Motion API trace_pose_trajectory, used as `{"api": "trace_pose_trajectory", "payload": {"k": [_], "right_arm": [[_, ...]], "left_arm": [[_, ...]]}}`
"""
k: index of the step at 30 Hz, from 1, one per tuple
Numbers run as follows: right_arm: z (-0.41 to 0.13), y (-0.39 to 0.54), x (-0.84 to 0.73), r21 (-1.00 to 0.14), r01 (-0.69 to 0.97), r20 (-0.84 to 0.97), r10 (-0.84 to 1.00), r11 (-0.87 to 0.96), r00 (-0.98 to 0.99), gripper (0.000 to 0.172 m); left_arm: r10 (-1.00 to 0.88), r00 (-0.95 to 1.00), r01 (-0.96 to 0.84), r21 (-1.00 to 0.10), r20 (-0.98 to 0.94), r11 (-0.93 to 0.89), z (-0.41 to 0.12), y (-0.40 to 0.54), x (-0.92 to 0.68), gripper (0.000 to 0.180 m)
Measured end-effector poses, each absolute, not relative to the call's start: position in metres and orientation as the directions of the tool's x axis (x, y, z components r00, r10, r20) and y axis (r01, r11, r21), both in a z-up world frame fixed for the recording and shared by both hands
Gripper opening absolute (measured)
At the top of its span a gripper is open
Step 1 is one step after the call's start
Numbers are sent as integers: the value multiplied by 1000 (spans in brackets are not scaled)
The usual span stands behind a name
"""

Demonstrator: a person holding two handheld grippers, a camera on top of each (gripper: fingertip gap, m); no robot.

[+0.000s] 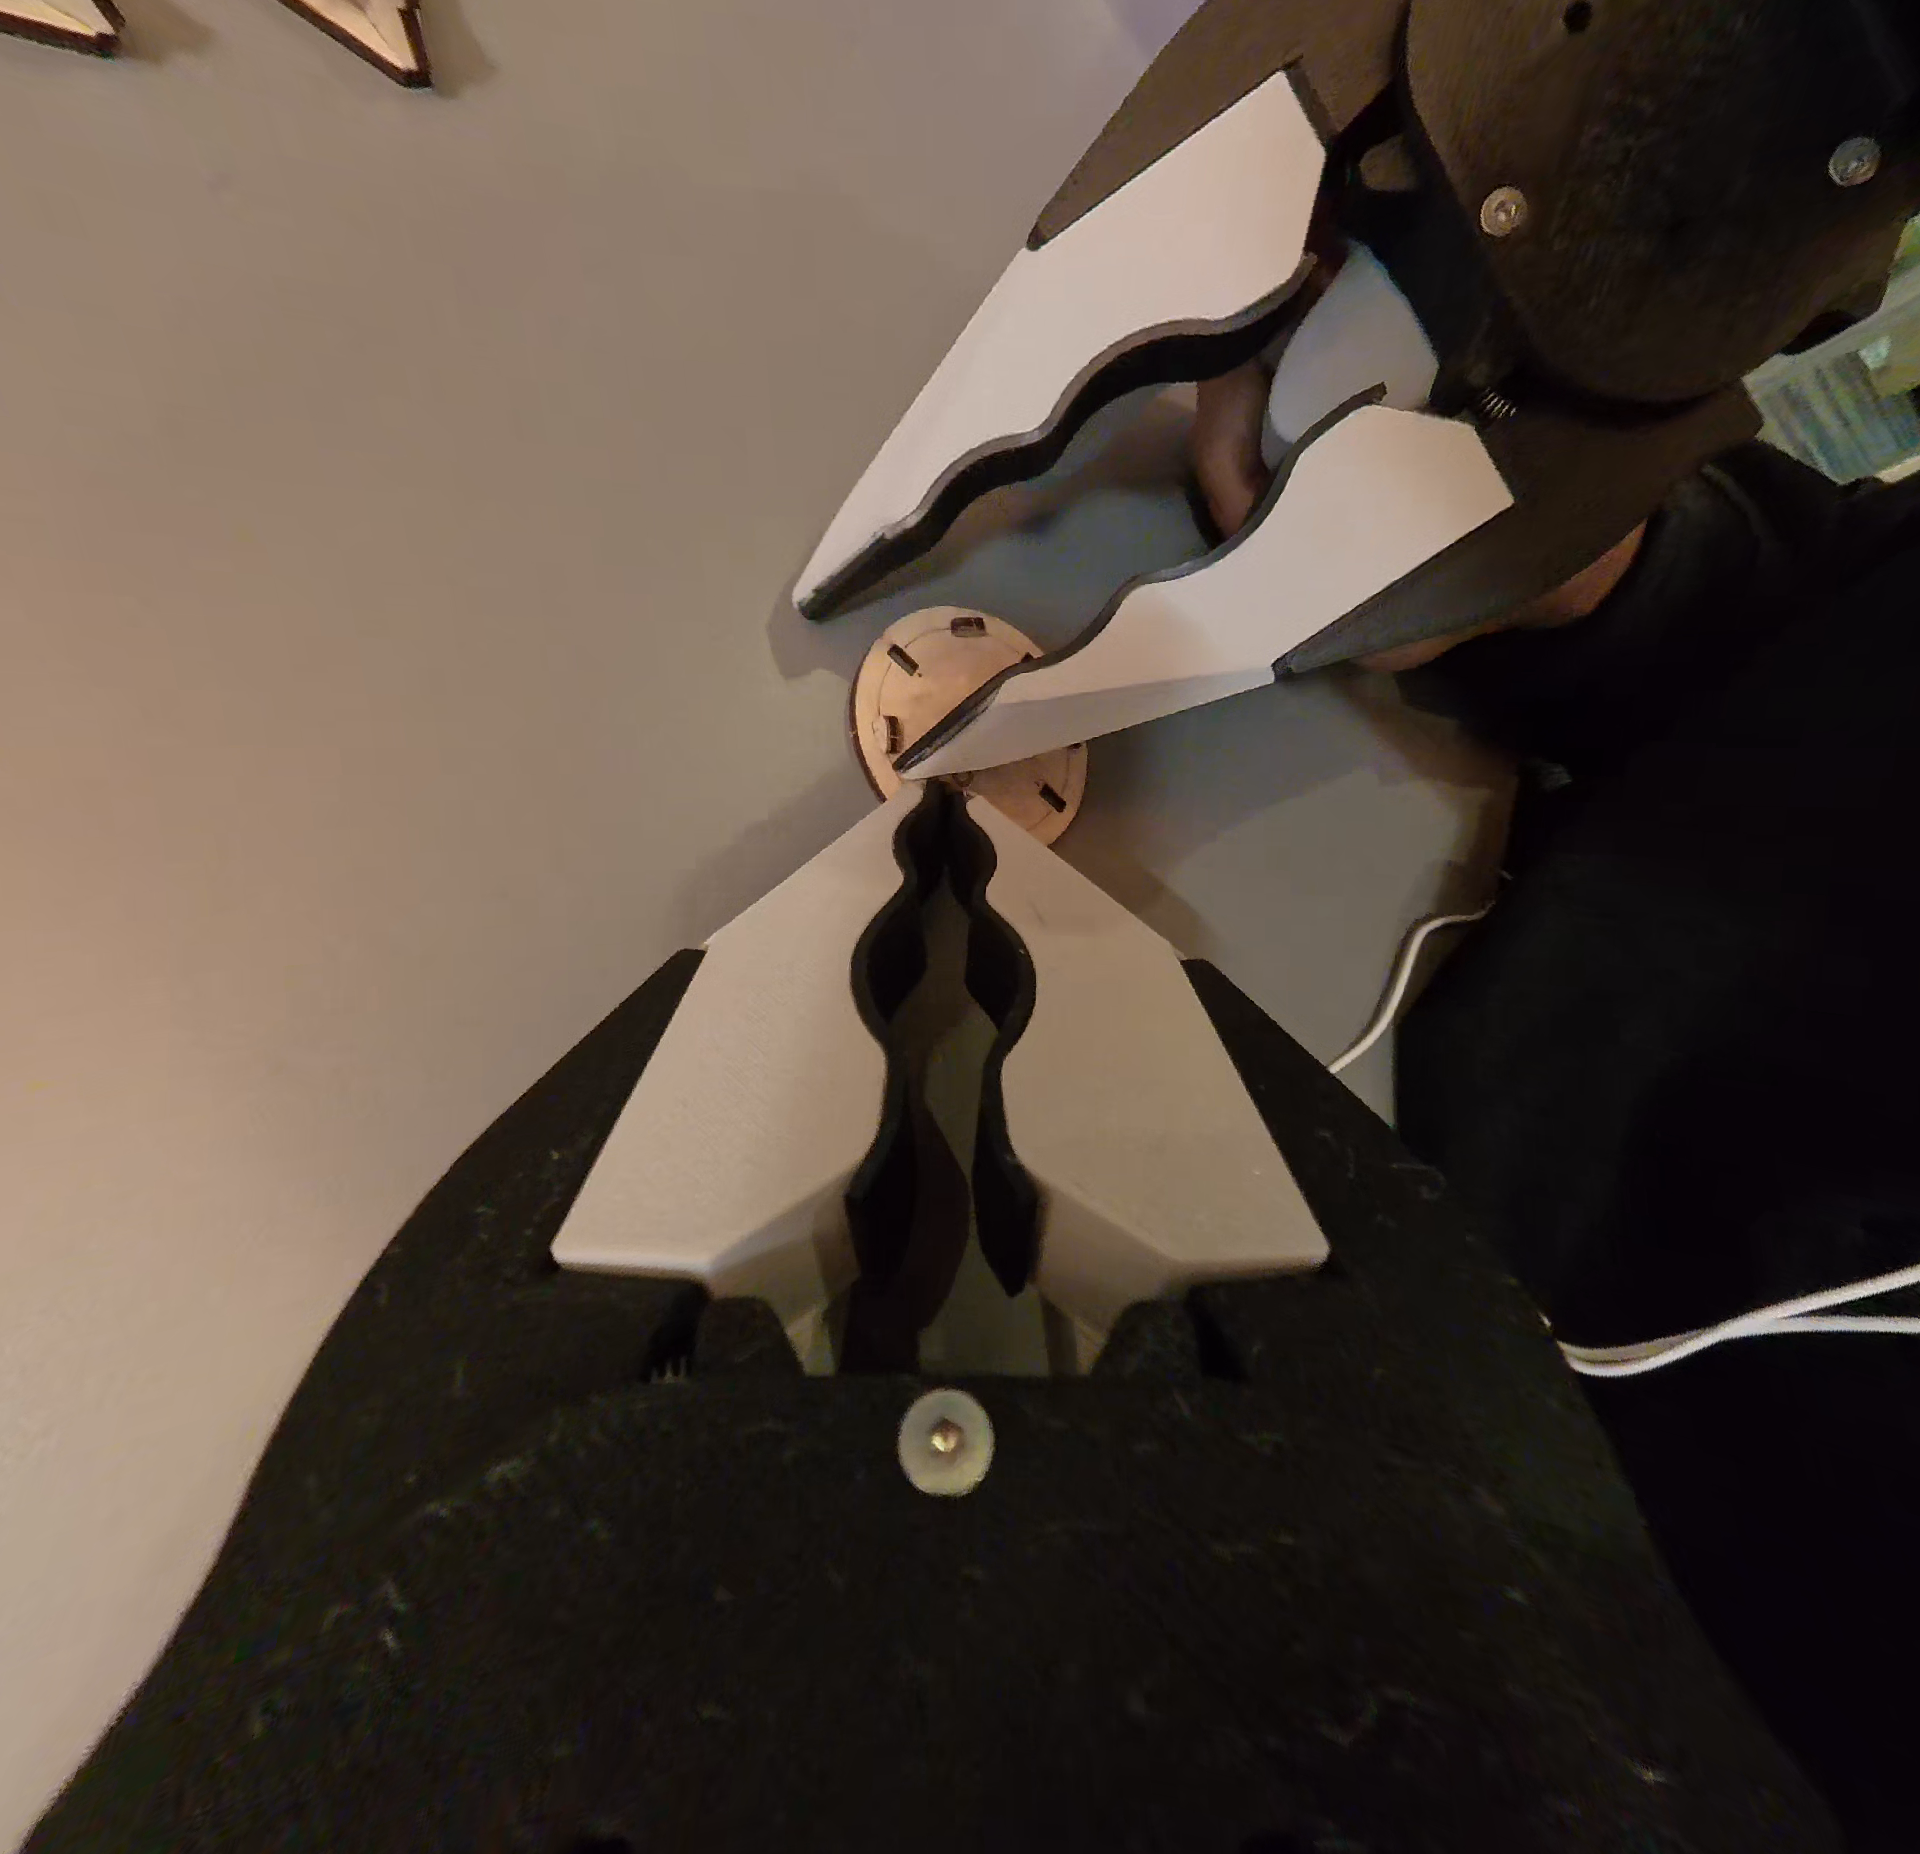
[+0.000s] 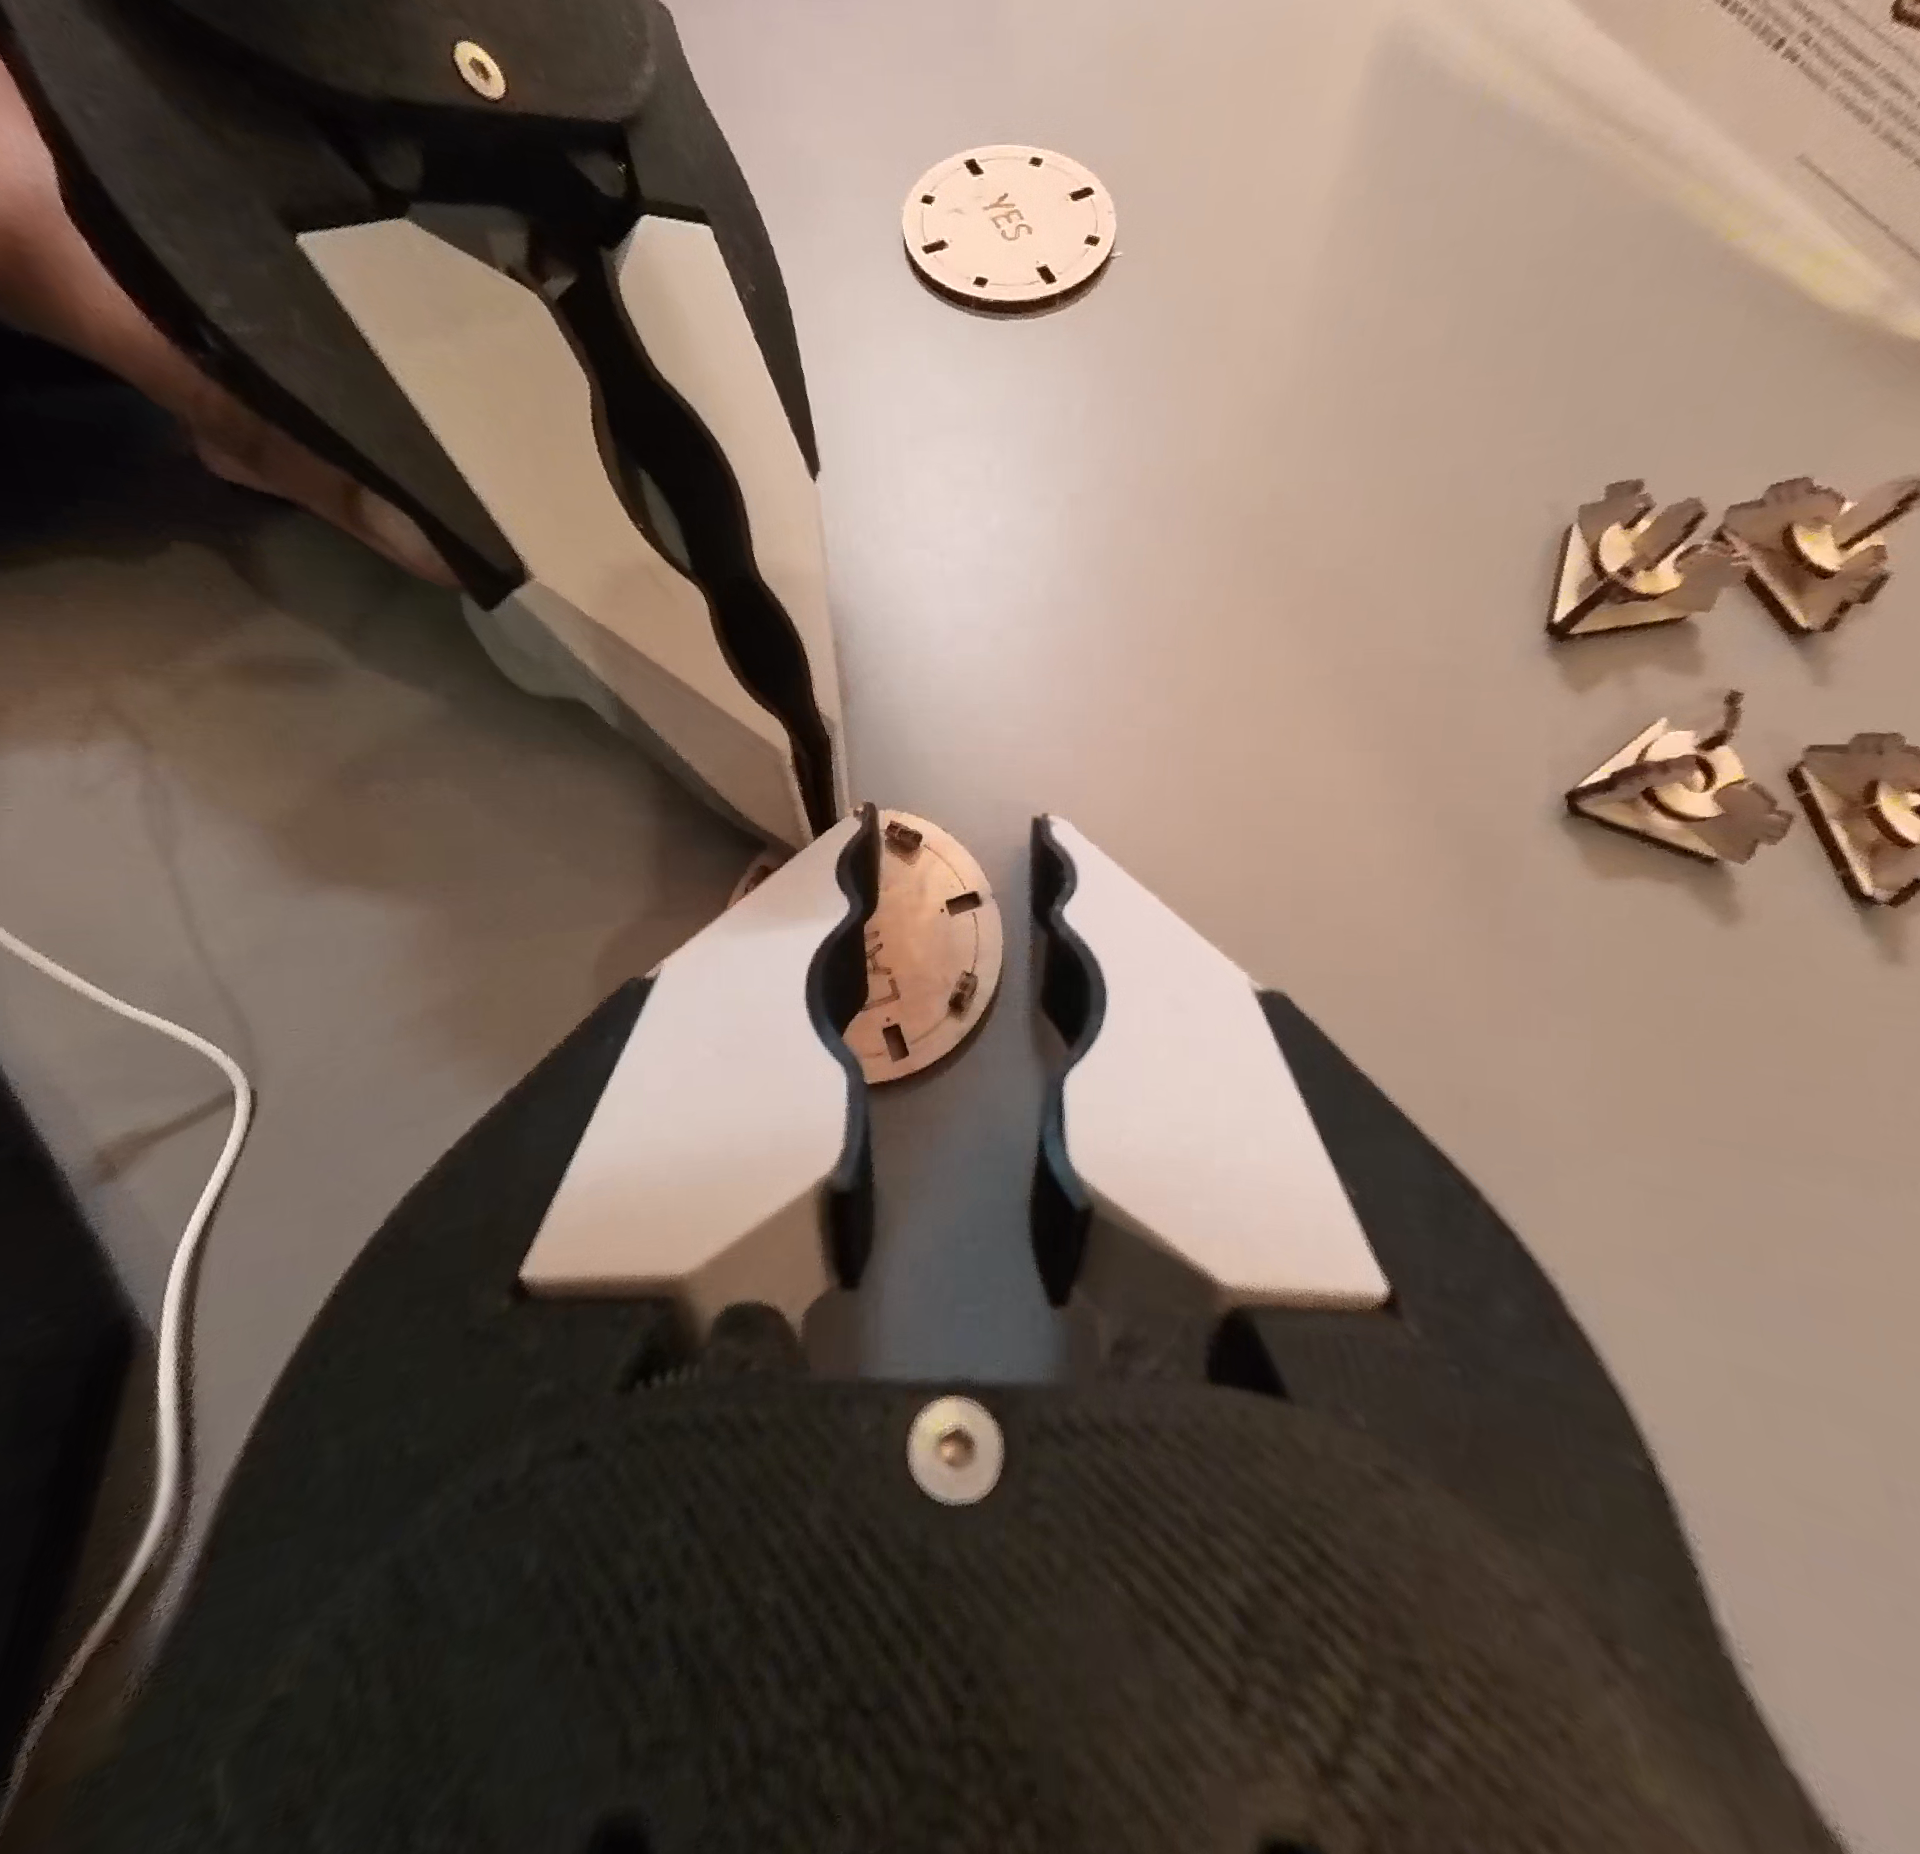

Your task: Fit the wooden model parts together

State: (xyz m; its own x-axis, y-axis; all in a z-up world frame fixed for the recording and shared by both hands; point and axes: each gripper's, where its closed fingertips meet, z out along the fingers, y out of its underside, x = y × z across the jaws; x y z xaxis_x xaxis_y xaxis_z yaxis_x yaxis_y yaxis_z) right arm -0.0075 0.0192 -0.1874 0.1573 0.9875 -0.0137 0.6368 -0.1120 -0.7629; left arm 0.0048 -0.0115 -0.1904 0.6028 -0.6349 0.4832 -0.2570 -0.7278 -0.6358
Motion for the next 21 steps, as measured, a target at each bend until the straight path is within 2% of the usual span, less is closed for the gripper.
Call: {"api": "trace_pose_trajectory", "payload": {"k": [4, 21], "right_arm": [[-188, 15, -9, -760, 635, -57, 988, -138, 145, 17], [-189, 14, -8, -753, 626, -112, 977, -202, 181, 14]], "left_arm": [[-633, 601, -255, -634, 487, -730, -190, -12, 5, 2], [-629, 597, -250, -630, 498, -735, -191, -12, 5, 2]]}}
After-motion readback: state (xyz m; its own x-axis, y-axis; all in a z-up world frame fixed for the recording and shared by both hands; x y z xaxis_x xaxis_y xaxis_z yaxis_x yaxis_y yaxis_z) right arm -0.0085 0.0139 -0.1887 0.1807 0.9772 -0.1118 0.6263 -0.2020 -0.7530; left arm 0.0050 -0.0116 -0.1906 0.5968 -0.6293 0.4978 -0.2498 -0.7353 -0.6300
